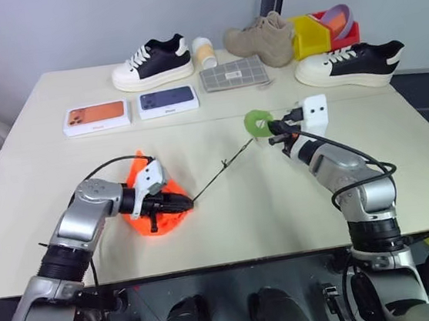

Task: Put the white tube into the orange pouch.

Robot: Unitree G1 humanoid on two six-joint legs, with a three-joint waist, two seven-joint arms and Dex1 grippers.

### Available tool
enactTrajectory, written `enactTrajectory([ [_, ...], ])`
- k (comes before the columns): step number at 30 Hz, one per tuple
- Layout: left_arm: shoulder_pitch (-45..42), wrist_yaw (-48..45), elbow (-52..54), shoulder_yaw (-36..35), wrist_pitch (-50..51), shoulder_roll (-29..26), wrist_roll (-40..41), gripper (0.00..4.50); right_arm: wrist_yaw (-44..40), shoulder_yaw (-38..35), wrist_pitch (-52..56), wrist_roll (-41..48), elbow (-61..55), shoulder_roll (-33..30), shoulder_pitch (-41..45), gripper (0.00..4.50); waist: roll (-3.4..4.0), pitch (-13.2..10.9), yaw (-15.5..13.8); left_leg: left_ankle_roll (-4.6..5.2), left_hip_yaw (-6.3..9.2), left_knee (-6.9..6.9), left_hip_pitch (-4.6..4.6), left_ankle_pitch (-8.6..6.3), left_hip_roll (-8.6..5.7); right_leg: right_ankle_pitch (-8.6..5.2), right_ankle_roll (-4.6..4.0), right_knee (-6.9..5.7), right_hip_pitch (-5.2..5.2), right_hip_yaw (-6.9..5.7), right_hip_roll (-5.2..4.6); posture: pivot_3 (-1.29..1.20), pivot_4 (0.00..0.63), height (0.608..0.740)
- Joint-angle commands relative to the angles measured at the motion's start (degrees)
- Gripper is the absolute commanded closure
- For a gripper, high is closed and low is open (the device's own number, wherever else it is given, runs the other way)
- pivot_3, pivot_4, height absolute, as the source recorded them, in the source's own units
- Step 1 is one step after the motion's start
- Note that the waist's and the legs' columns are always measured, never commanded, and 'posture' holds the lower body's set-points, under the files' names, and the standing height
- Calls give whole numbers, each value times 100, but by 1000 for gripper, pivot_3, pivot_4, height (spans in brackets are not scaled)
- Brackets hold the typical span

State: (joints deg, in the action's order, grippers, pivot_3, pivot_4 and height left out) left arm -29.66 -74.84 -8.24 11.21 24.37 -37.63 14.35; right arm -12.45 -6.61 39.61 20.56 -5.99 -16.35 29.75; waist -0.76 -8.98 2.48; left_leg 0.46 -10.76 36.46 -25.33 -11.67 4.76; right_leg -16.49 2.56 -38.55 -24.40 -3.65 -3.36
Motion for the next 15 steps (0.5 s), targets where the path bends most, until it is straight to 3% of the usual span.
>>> enactTrajectory([
  [1,152,23,86,-134,259,-9,203,2936,-260,31,117,176,-387,-67,-35,4193,0,0,3,0,0,0,0,0,0,0,0,0,0,0,0,0,150,740],
  [3,197,186,238,-362,406,30,394,1967,-462,114,297,297,-556,-137,-150,3517,0,0,3,0,1,-1,0,0,0,-1,1,0,0,0,0,0,150,740],
  [6,382,446,579,-835,686,13,784,443,-671,198,429,339,-780,-266,-357,1982,-2,-1,5,0,3,-1,-1,0,1,-1,1,0,-1,0,1,0,150,740],
  [8,522,636,815,-1138,915,-13,1045,434,-786,208,441,355,-906,-347,-501,951,-1,-1,6,1,4,-1,-2,0,2,-1,1,0,-2,0,0,0,150,740],
  [15,1461,2153,1723,-2875,939,56,1446,434,-1856,36,-487,394,-1184,-975,-1375,951,-3,-2,-1,2,6,-1,-3,-1,1,-2,3,2,-1,0,-3,0,150,740],
])
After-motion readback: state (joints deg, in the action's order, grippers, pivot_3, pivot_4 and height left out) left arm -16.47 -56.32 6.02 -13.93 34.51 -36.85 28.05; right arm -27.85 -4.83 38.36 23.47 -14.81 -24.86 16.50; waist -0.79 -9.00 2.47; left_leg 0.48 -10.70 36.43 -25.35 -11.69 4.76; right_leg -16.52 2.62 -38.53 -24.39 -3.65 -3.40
